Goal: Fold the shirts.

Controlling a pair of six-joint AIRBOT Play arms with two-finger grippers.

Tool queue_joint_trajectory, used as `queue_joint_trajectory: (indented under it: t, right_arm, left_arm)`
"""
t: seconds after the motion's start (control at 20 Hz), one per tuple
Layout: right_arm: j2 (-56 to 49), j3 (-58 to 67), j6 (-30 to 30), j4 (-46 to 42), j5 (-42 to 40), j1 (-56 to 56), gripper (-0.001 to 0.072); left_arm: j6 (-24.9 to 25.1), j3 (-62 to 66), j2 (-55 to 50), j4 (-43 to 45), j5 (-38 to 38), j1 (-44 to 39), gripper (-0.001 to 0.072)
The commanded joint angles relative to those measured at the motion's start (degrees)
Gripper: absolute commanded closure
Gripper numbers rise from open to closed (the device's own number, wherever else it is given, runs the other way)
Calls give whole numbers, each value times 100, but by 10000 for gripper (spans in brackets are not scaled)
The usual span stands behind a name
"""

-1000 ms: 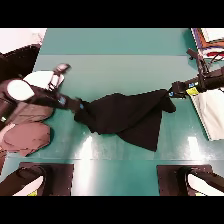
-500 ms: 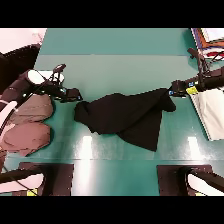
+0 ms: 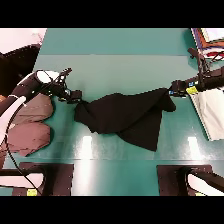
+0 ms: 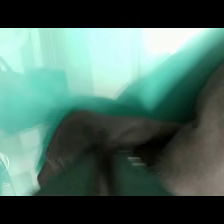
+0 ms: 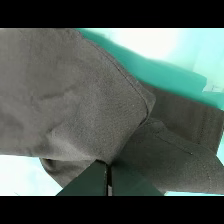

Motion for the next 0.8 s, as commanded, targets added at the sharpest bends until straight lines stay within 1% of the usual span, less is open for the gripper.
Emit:
queue_joint_trajectory:
  t: [0.0,0.1,0.2,0.4,0.55,0.75]
  right_arm:
    - [4,0,0,4,2,7,698]
    - [118,26,-17,4,-37,-81,698]
    - [317,380,-57,-2,44,-249,698]
    - [857,1759,-188,-2,50,-675,698]
    - [1233,2776,-210,-2,50,-957,698]
    - [1652,3786,-295,-2,162,-1373,698]
  left_arm:
    - [9,37,-17,9,98,2,683]
    - [11,313,103,85,-205,66,683]
    - [9,719,595,122,-289,190,683]
    - [9,1945,2109,232,-299,501,683]
    - [7,2966,3128,280,-304,538,683]
    - [-111,3941,4026,282,-409,538,683]
